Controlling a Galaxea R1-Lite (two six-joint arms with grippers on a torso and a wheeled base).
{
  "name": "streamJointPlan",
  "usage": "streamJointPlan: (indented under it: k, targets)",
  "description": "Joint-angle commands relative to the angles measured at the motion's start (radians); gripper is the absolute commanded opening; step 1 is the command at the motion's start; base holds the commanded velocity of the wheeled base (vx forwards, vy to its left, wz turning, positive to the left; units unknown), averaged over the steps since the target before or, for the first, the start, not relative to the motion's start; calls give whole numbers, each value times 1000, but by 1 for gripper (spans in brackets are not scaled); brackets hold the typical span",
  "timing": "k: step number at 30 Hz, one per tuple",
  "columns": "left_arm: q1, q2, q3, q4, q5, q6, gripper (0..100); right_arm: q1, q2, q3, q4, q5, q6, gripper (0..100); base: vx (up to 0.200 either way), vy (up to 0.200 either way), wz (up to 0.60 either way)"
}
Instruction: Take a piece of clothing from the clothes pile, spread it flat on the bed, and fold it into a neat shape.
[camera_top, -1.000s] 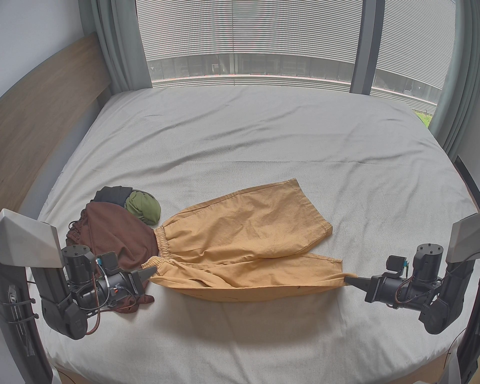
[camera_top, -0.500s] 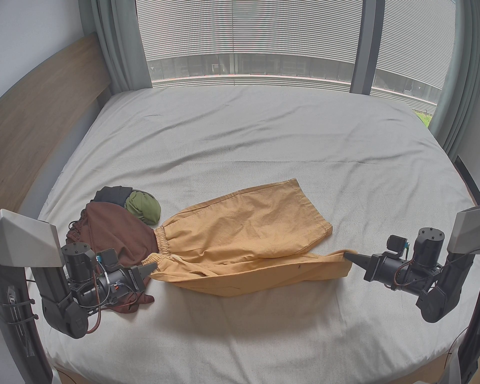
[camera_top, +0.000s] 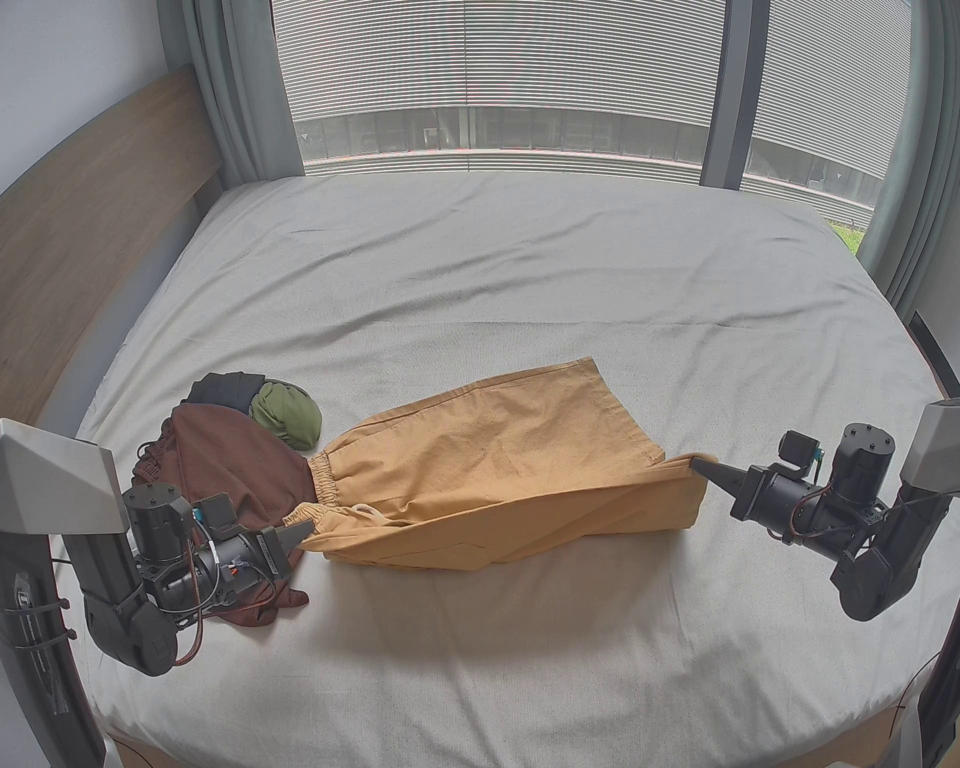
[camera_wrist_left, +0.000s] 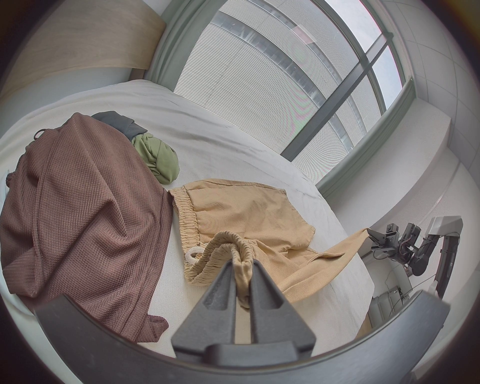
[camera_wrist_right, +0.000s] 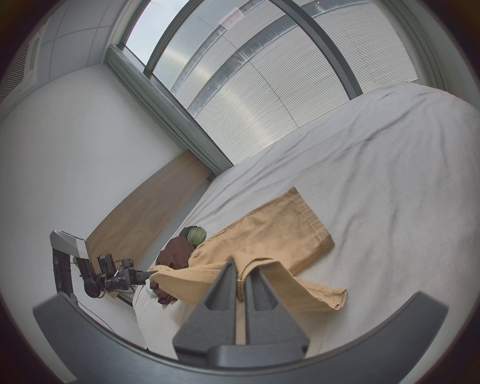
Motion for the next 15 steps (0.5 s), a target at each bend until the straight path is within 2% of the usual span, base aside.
streamJointPlan:
  k: [1, 10, 15]
  targets:
    - [-11, -2, -7, -1, 16, -15, 0, -1, -2, -52, 2, 0, 12, 0, 0, 0, 0]
    - [-13, 0, -22, -1, 29, -36, 0, 2, 4, -118, 5, 0, 44, 0, 0, 0, 0]
    - [-11, 0, -39, -1, 61, -61, 0, 1, 6, -161, 43, 0, 44, 0, 0, 0, 0]
